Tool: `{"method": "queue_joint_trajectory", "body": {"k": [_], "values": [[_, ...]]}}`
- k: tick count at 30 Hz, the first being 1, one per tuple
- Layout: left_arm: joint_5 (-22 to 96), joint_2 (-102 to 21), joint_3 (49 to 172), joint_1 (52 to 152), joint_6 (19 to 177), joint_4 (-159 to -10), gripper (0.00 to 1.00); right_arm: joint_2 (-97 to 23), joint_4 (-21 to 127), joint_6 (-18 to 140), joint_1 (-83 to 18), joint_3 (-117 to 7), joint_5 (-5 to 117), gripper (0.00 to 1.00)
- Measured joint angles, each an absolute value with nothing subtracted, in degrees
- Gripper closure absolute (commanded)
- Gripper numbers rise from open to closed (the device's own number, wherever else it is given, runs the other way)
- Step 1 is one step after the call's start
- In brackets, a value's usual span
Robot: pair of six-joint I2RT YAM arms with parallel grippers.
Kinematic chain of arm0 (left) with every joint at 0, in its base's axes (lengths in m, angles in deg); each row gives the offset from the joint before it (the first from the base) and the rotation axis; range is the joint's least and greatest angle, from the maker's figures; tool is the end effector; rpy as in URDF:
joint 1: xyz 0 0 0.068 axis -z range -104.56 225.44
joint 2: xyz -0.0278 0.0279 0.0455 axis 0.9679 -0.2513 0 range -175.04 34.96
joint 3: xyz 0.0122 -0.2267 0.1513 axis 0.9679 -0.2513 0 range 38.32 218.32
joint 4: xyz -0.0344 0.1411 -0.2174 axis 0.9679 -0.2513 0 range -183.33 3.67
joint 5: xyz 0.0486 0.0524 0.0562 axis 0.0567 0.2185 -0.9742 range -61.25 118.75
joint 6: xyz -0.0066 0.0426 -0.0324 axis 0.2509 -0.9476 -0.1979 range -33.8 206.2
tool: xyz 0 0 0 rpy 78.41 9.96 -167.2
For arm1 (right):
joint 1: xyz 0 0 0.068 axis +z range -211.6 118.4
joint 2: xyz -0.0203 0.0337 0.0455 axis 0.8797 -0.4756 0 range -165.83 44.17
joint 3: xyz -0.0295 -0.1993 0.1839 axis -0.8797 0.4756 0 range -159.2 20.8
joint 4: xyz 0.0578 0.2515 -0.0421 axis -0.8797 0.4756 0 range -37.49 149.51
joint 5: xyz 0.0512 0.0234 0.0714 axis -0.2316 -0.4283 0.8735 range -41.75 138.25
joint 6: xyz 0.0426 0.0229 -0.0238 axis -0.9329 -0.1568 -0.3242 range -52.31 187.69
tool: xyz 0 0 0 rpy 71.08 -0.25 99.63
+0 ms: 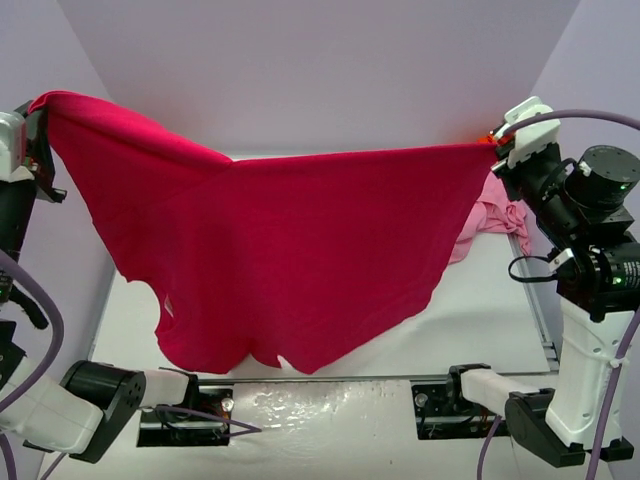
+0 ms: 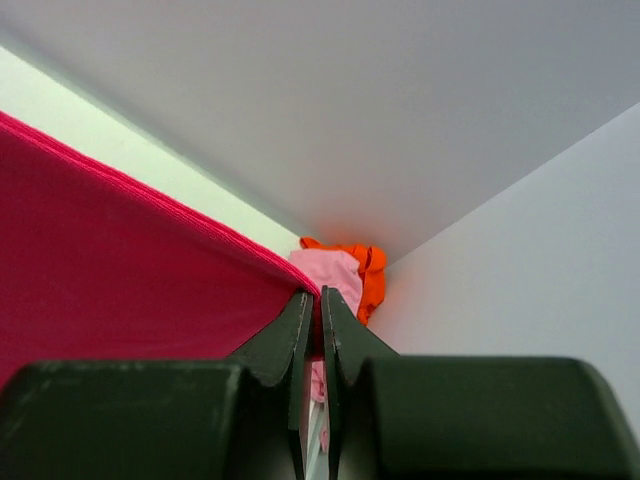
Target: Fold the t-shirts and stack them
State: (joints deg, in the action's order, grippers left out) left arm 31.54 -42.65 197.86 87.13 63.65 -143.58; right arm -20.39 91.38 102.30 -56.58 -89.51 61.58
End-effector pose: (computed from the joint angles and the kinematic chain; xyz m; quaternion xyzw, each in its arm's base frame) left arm 0.0368 -0.0094 0.6682 0.1784 0.5096 0.0666 0.8391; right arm 0.1412 0.0205 0.5823 -0.3051 0.5905 -0.1154 0.7382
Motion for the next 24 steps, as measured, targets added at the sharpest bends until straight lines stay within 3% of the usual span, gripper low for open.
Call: {"method": "queue_joint_trajectory", "body": {"k": [9, 24], "values": [[31.16, -54.17, 197.03, 87.89, 60.66, -142.88, 1.0, -24.42, 92.83, 106.3, -54.9, -82.15, 55.2, 1.0], [31.52, -77.05, 183.28, 86.69, 58.04, -137.66, 1.0, -52.68, 78.76, 107.49, -55.41, -77.69, 50.84, 1.0]]}}
